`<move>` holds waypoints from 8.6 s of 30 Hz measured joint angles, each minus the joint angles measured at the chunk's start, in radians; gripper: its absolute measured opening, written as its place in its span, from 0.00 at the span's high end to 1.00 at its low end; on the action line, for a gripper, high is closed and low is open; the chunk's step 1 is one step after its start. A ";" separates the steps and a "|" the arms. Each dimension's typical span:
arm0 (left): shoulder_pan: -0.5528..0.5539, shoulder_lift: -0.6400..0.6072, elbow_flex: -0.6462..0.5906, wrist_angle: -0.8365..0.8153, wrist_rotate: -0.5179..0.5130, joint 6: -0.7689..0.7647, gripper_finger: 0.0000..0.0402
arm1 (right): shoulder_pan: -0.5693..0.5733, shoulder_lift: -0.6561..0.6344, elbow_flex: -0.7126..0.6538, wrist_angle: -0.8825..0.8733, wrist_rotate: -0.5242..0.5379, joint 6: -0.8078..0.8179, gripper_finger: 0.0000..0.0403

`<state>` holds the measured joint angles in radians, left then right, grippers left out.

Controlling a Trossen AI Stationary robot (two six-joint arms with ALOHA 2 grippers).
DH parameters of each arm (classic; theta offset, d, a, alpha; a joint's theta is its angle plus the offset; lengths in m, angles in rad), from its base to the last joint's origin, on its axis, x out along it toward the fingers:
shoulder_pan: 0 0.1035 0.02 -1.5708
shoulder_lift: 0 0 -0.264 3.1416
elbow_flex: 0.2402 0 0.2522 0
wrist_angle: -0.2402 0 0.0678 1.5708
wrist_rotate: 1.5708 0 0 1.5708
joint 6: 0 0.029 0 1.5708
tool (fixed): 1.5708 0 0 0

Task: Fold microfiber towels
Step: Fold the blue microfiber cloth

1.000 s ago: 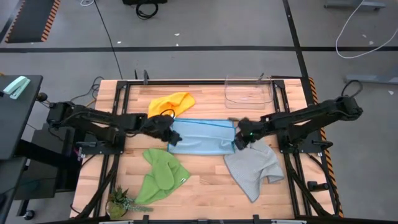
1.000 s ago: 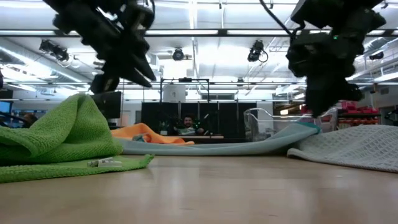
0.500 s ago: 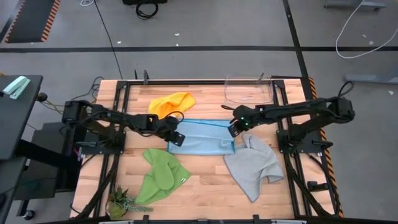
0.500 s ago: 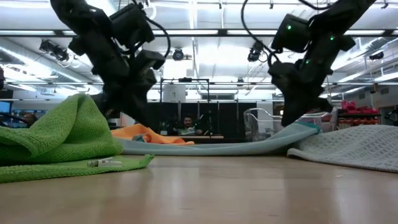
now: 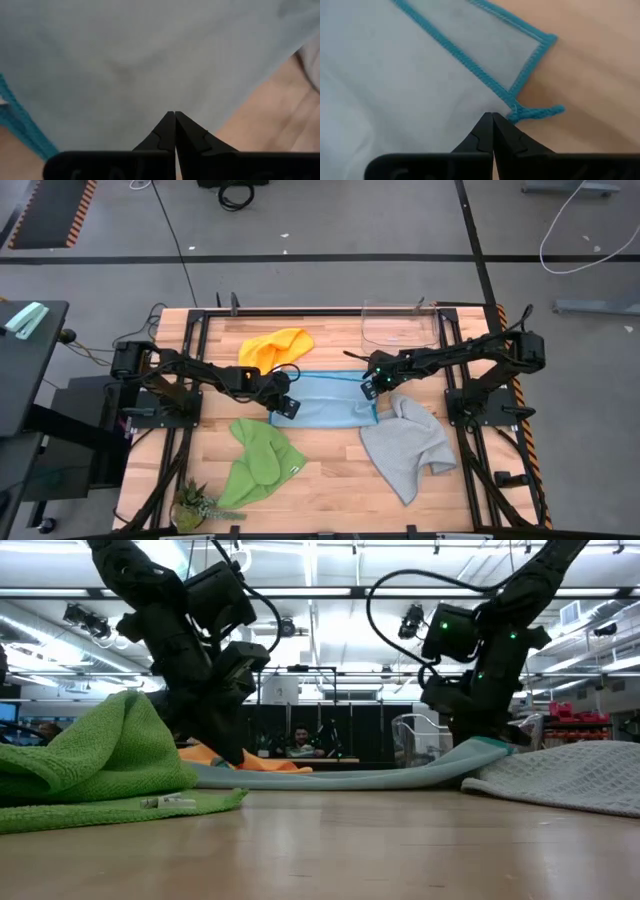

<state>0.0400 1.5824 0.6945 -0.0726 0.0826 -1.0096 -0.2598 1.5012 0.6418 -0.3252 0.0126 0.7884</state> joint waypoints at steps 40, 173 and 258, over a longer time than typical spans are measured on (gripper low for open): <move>-0.053 0.058 -0.002 0.028 0.005 -0.027 0.94 | 0.151 -0.113 0.143 -0.102 0.104 0.129 0.98; 0.192 0.265 0.294 0.002 0.111 0.208 0.96 | 0.270 0.031 0.346 0.045 0.095 0.197 1.00; 0.123 -0.257 0.270 -0.626 -0.038 0.234 0.98 | 0.200 0.440 0.731 0.075 -0.271 -0.180 1.00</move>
<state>0.1631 1.3258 0.9648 -0.6984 0.0450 -0.7752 -0.0597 1.9409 1.3723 -0.2499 -0.2580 0.6086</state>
